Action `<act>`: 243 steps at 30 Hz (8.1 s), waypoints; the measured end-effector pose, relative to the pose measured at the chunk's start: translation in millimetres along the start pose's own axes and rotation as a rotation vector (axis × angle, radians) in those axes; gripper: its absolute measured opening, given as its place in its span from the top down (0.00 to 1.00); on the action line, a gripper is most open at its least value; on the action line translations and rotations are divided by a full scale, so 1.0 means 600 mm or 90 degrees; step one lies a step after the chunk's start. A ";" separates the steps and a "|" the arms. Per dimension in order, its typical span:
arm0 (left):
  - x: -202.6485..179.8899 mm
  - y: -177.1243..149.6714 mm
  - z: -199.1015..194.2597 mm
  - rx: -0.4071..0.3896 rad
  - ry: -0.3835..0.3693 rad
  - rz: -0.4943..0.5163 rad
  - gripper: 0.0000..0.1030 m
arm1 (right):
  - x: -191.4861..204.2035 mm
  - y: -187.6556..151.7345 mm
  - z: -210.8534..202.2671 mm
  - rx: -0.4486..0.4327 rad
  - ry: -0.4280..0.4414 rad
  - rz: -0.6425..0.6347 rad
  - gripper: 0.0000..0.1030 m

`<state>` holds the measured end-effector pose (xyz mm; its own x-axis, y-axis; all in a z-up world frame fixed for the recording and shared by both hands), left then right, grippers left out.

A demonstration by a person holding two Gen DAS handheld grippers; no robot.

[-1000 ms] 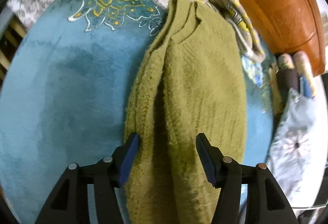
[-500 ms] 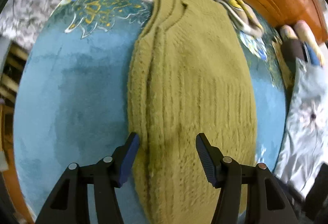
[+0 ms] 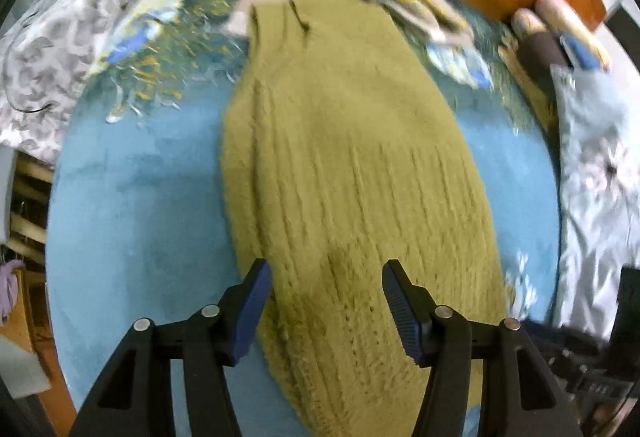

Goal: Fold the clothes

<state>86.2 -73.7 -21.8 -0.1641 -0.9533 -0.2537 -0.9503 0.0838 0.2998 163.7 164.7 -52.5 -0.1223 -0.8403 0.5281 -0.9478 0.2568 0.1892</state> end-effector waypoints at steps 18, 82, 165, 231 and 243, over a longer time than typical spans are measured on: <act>0.044 -0.015 0.024 0.036 -0.056 -0.084 0.56 | -0.021 -0.017 -0.001 0.012 -0.008 0.020 0.52; 0.060 0.132 0.078 -0.031 -0.170 -0.276 0.34 | -0.180 0.072 -0.093 0.059 -0.199 0.057 0.84; 0.152 0.145 0.114 -0.074 -0.147 -0.426 0.80 | -0.133 -0.093 -0.069 0.076 -0.025 0.182 0.65; -0.139 -0.024 -0.047 0.050 -0.168 0.085 0.26 | -0.163 -0.039 -0.046 -0.079 0.169 0.313 0.29; -0.096 0.014 -0.057 0.030 -0.223 -0.034 0.26 | -0.113 0.008 -0.058 -0.110 0.120 0.246 0.81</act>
<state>96.6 -27.8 26.8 -0.1866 -0.8003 -0.5698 -0.9698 0.0574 0.2370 177.9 239.5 -58.7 -0.3856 -0.5702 0.7254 -0.7783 0.6233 0.0762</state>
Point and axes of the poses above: each gripper's, at about its wrist camera, not at the fingertips, and z roughly the way its jaws point, x to its left, y to its top, the point moved 3 cm from there along z, roughly the way its jaws point, and after that the axes turned 1 degree about y, right-handed, at the moved point
